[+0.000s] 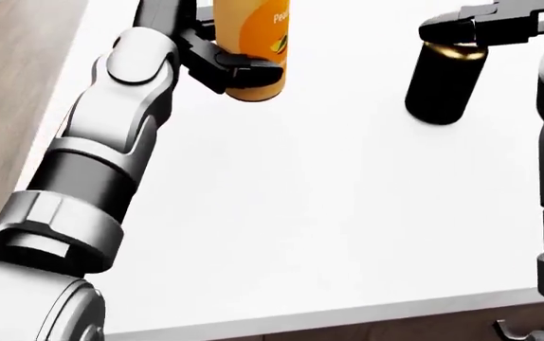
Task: Move the drinks to the dining counter.
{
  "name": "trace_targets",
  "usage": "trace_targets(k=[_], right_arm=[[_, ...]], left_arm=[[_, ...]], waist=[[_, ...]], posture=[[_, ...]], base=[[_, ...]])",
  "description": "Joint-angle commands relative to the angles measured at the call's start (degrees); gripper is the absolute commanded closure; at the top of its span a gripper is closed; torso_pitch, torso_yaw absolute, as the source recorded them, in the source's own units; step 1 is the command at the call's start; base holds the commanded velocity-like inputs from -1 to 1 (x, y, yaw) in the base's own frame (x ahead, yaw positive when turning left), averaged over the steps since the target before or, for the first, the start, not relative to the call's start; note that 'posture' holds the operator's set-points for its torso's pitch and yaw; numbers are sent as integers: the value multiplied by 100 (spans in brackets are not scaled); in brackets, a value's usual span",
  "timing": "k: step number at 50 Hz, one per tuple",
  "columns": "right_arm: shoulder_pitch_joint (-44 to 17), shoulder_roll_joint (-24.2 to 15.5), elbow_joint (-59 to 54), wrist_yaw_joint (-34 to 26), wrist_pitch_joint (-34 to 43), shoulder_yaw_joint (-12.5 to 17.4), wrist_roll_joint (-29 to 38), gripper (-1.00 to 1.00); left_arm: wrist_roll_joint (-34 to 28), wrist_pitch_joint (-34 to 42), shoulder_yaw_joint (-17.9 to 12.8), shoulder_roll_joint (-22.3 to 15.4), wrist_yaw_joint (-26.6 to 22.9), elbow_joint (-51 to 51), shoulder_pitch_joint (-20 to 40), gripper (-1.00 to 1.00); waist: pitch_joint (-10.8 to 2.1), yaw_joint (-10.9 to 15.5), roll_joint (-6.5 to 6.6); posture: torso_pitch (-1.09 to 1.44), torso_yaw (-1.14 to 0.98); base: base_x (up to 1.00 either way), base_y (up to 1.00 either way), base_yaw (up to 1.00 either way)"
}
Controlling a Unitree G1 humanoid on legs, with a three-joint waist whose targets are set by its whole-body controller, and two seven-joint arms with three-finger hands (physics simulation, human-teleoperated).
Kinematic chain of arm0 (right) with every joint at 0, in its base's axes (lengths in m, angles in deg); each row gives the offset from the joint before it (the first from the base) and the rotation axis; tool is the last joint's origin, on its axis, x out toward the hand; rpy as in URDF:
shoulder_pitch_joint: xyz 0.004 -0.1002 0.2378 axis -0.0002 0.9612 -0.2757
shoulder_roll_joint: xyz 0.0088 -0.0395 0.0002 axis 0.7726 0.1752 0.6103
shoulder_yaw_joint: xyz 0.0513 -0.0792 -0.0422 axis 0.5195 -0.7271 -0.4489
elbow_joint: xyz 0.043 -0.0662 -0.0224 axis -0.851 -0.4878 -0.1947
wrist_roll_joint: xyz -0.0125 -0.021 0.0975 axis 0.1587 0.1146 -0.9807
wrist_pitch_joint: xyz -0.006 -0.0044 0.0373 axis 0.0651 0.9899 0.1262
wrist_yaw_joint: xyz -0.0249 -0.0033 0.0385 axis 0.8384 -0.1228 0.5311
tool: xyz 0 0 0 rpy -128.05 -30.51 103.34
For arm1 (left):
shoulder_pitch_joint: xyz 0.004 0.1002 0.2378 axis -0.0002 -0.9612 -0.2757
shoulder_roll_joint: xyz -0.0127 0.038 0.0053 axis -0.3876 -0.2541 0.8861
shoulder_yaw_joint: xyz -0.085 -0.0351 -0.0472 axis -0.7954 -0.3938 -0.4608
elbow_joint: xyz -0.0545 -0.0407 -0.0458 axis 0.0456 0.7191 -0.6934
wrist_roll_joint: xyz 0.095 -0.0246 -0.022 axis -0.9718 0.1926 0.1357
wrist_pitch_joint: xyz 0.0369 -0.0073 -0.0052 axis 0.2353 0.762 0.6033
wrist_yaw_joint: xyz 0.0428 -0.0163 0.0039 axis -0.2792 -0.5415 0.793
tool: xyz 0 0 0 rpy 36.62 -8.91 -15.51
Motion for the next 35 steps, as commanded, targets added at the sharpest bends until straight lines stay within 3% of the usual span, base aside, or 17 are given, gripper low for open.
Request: trace_targets(k=[1,21,35], right_arm=[[-210,-99,242,8,-68,51,27,-100],[-182,-180,575,-55,146,98,38,-100],[-176,-200,677,-87,200,95,77,-100]], left_arm=[[44,-474,-9,1,137,-115,282,100],[63,-1445,-55,309,651,683,185,100],[-70,-1706,-49,388,679,831,-15,100]], waist=[[-200,2,-23],[-200,5,-50],[-210,-1,-50]], posture=[[0,0],[0,0],[0,0]], base=[[0,0,0],[0,0,0],[0,0,0]])
